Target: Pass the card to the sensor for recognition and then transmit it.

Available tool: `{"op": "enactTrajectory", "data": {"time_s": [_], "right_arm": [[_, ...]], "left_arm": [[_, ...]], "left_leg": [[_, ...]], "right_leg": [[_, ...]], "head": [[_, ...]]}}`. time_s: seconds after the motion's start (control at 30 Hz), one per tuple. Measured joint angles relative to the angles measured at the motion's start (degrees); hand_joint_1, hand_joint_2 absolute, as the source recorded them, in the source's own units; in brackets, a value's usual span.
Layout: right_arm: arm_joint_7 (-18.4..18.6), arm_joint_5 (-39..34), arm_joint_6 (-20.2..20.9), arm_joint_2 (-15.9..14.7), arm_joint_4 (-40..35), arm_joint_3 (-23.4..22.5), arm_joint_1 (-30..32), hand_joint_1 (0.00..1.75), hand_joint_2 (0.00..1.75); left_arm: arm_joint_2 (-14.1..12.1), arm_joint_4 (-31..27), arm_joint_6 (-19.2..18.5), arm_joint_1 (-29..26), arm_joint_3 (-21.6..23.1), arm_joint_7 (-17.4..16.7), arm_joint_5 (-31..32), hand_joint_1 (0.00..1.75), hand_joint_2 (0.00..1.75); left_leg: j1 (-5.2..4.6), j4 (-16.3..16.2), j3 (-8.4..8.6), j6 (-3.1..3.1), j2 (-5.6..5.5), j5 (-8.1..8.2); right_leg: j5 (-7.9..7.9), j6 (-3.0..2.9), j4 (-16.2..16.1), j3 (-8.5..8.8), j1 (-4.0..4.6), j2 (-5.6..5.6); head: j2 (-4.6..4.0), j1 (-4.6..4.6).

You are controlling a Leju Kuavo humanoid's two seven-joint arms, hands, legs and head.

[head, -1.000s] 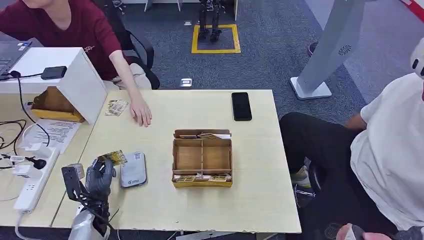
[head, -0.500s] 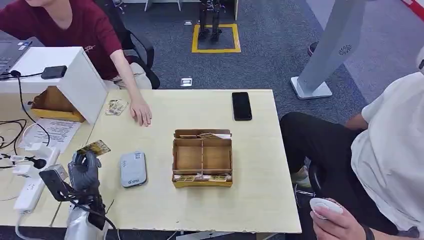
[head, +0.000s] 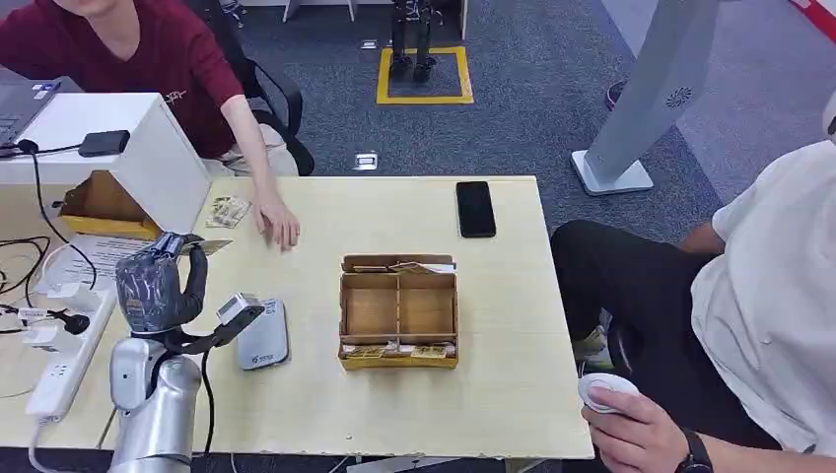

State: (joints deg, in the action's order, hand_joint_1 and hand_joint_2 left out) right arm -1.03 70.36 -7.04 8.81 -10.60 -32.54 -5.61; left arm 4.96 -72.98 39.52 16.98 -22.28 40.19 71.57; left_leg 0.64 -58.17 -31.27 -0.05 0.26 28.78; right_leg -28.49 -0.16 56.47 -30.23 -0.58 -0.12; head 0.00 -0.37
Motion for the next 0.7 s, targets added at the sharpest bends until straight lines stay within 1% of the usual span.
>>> {"op": "enactTrajectory", "data": {"time_s": [0.1,0.2,0.3,0.37,0.4,0.5,0.67,0.7], "right_arm": [[0.2,0.9,0.2,0.1,0.0,0.1,-0.3,0.00,1.75],[0.3,1.2,0.3,0.2,0.0,0.2,-0.5,0.00,1.75],[0.1,1.4,0.3,0.2,0.0,0.2,-0.5,0.00,1.75],[0.0,1.5,0.3,0.2,0.0,0.2,-0.5,0.00,1.75],[0.0,1.6,0.3,0.2,0.0,0.2,-0.5,0.00,1.75],[0.0,1.7,0.2,0.2,0.0,0.2,-0.5,0.00,1.75],[-0.1,2.0,0.2,0.2,0.0,0.2,-0.5,0.00,1.75],[-0.2,2.0,0.2,0.2,0.0,0.2,-0.5,0.00,1.75]], "left_arm": [[0.9,-2.2,0.0,1.4,-2.1,0.0,8.4,1.75,1.75],[1.3,-2.6,0.0,3.2,-3.8,-0.2,12.0,1.75,1.75],[1.7,-3.2,0.0,4.9,-5.5,-1.0,13.2,1.75,1.75],[1.7,-3.4,0.0,5.5,-5.9,-2.5,14.6,1.75,1.75],[1.6,-3.6,0.0,5.6,-5.9,-3.6,15.1,1.75,1.75],[1.6,-3.7,0.0,5.9,-5.9,-5.4,15.8,1.75,1.75],[0.8,-3.7,0.0,6.2,-5.9,-8.8,15.5,1.75,1.75],[0.7,-3.7,0.0,6.2,-5.9,-9.0,15.4,1.75,1.75]], "left_leg": [[0.00,0.0,-0.02,0.00,-0.03,0.00],[0.01,0.0,-0.02,0.00,-0.01,0.00],[0.02,0.0,-0.02,0.00,-0.02,0.00],[0.02,0.0,-0.02,0.00,-0.02,0.00],[0.02,0.0,-0.02,0.00,-0.01,0.00],[0.02,0.0,-0.03,0.00,-0.01,0.00],[0.01,0.0,-0.04,0.00,0.01,0.00],[0.01,0.0,-0.04,0.00,0.01,0.00]], "right_leg": [[0.00,0.00,0.0,-0.02,0.00,-0.02],[0.00,0.00,0.0,-0.02,0.01,-0.01],[0.00,0.00,0.0,-0.02,0.01,-0.01],[0.00,0.00,0.0,-0.02,0.01,-0.01],[0.00,-0.01,0.0,-0.02,0.01,0.00],[0.00,-0.01,0.0,-0.02,0.01,0.00],[0.00,-0.01,0.0,-0.05,0.01,0.01],[0.00,-0.01,0.0,-0.05,0.01,0.03]], "head": [[0.00,-0.02],[0.00,0.00],[0.00,0.00],[0.00,0.00],[0.00,0.00],[0.00,0.00],[0.00,0.00],[0.00,0.00]]}}
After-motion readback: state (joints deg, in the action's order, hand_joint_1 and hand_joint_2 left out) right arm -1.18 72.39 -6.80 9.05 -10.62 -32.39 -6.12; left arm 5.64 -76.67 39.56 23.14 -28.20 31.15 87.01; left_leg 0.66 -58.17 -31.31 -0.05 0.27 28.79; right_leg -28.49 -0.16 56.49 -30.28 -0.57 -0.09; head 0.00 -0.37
